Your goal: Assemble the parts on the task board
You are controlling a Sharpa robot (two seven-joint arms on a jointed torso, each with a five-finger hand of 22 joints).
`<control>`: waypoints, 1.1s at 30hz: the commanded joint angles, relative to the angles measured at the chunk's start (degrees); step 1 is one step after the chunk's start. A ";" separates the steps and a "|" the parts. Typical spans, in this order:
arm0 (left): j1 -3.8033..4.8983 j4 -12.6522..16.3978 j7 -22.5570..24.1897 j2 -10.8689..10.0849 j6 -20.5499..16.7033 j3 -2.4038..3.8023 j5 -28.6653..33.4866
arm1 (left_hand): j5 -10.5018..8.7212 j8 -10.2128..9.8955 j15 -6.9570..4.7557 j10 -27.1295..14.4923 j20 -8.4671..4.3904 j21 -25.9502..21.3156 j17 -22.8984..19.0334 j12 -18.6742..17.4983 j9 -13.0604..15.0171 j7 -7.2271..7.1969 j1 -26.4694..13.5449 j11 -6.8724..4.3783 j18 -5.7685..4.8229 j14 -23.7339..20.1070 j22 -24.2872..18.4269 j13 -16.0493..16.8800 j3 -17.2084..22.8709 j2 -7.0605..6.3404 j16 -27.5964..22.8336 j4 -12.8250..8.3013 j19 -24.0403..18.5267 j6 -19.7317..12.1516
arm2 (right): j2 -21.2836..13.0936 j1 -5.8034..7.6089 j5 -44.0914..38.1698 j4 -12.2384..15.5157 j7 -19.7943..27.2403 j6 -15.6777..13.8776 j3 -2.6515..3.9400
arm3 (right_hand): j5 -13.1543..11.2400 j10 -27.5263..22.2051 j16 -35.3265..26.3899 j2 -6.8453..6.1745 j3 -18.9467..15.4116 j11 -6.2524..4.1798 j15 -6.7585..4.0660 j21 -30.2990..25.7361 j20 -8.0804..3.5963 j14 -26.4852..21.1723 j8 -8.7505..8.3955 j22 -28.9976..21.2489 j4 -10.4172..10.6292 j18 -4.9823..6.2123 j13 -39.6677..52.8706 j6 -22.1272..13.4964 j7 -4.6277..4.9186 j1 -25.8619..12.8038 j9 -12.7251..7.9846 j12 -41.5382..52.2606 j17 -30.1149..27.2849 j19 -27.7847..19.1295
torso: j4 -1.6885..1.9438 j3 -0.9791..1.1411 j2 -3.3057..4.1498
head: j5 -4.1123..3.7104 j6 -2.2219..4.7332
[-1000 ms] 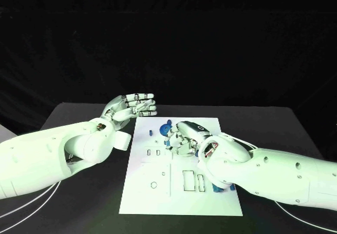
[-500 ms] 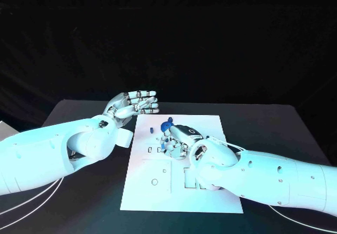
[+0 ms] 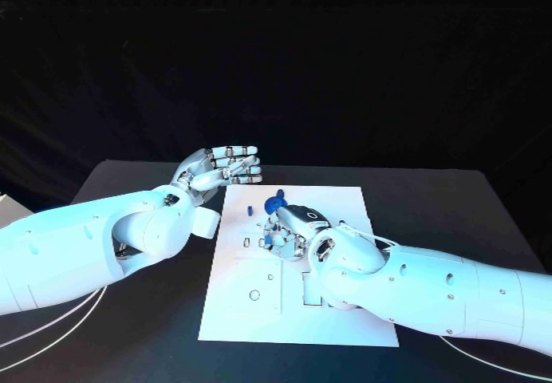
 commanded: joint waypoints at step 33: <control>0.01 -0.04 0.14 -0.09 0.80 0.03 0.23 | -0.14 -0.13 -0.09 0.50 -0.05 0.17 0.03 0.20 0.00 5.17 -0.45 0.05 0.68 0.38 -0.06 0.06 0.36 0.16 0.36 -0.03 0.37 0.28 | 0.28 -0.52 -3.05 -0.91 -0.26 0.38 -0.15 | -0.90 -0.61 0.10 -0.99 -0.44 -0.09 -0.19 -0.34 -0.43 5.26 0.45 14.10 0.55 -0.92 3.84 -1.07 0.26 -1.88 -0.05 -0.92 11.94 5.40 | -0.06 0.05 0.03 | 0.32 -0.26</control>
